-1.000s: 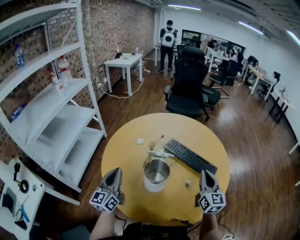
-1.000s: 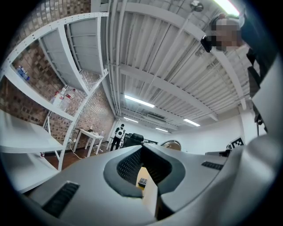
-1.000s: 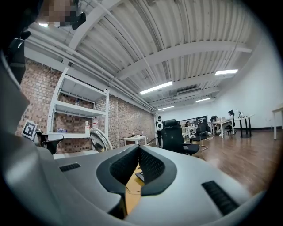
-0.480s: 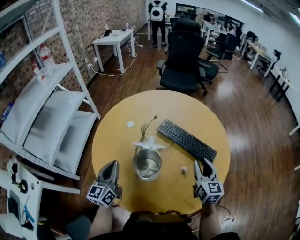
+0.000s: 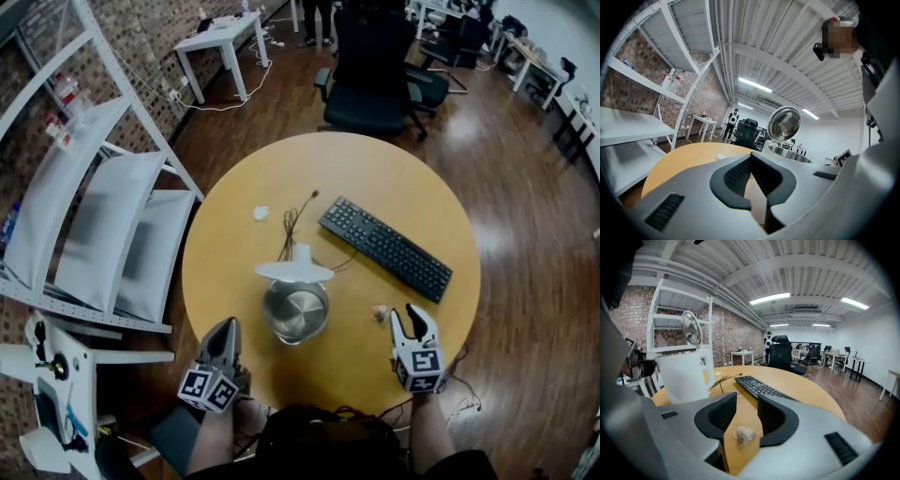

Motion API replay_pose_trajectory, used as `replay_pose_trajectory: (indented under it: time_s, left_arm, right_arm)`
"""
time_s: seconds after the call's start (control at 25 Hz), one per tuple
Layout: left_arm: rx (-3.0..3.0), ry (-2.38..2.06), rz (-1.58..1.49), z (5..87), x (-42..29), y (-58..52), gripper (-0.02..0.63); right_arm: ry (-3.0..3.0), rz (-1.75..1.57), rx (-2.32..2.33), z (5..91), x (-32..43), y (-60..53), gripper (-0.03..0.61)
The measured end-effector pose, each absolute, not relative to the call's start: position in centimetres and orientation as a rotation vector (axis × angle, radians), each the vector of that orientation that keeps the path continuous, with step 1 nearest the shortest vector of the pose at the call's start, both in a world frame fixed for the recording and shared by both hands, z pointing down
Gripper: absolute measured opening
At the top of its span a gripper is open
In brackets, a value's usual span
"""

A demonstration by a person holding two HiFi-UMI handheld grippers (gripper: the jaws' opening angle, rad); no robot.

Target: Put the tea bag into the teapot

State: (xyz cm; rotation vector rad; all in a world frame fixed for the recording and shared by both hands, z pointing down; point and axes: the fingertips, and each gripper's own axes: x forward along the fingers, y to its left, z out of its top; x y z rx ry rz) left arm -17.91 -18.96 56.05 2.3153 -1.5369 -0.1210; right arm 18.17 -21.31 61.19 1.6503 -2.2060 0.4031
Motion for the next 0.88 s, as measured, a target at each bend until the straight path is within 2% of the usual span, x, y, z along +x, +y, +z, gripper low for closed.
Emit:
replay_pose_trajectory:
  time_s: [0.32,0.88]
  left_arm:
    - [2.236,-1.551,-0.066,58.2,-17.2,-18.8,-0.007]
    - [2.178,-1.546,-0.005,60.2,-15.8,-18.7,-0.006]
  right_arm:
    - [-2.120,0.536,1.544,67.6,18.0,-21.7,0.158]
    - [-2.096,0.573,1.360,73.0,16.6,-22.0,0.156]
